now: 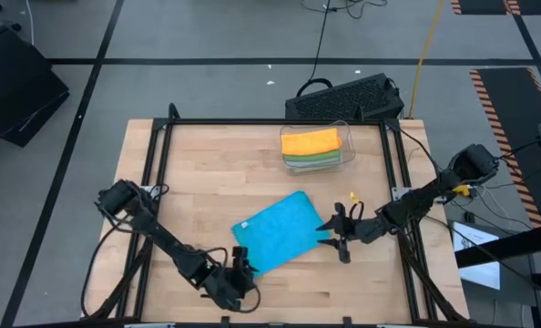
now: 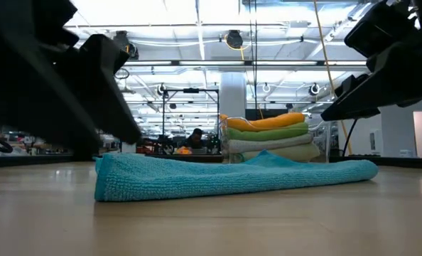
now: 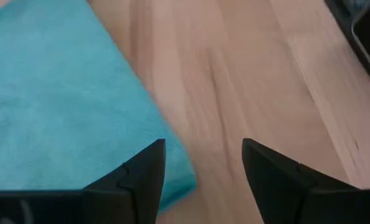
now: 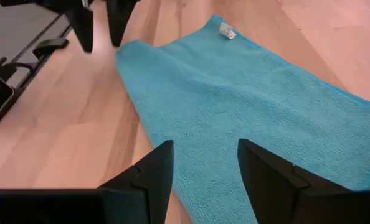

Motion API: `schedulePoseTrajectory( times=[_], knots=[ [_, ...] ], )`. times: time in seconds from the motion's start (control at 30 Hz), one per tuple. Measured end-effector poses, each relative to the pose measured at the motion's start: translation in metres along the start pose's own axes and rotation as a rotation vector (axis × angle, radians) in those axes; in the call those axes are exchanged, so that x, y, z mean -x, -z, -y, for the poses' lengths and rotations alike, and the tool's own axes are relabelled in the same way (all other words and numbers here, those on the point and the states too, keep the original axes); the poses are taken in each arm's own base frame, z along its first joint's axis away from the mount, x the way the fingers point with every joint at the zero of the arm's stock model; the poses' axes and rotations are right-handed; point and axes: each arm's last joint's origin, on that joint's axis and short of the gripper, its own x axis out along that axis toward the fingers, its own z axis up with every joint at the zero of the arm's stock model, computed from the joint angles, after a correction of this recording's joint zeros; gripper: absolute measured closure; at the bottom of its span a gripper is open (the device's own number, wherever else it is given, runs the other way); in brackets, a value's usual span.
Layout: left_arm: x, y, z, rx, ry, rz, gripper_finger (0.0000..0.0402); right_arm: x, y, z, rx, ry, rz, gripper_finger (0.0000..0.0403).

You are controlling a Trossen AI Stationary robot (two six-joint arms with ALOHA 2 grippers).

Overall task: Fold microfiber towels
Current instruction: Fold the blue microfiber towel

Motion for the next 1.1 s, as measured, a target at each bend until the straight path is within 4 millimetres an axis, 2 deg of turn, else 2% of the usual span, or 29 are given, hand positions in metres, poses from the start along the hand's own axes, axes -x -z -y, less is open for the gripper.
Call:
schedulePoseTrajectory(
  times=[0.17,0.37,0.5,0.57,0.77,0.93,1.1],
  knots=[
    [-0.013,0.01,-0.003,-0.017,-0.039,-0.085,0.0215,0.0,-0.003,-0.001,-0.039,0.008,0.032,0.0234],
    [-0.018,0.013,-0.015,0.027,-0.072,-0.145,0.029,-0.001,-0.006,-0.01,-0.058,-0.011,0.097,0.0234],
    [-0.021,0.008,-0.019,0.049,-0.053,-0.115,0.0367,-0.018,-0.014,-0.025,-0.044,0.01,0.098,0.0234],
    [-0.022,0.003,-0.019,0.079,-0.033,-0.084,0.039,-0.032,-0.018,-0.035,-0.024,0.01,0.086,0.0234],
    [-0.022,-0.005,-0.018,0.139,0.086,-0.057,0.0383,-0.081,-0.027,-0.074,0.063,-0.049,0.043,0.0234],
    [-0.019,-0.016,-0.027,0.204,0.135,-0.033,0.0396,-0.117,-0.032,-0.103,0.157,-0.088,0.005,0.0234],
    [-0.021,-0.026,-0.036,0.267,0.181,0.021,0.0379,-0.143,-0.034,-0.12,0.211,-0.022,-0.02,0.0234]
  ],
)
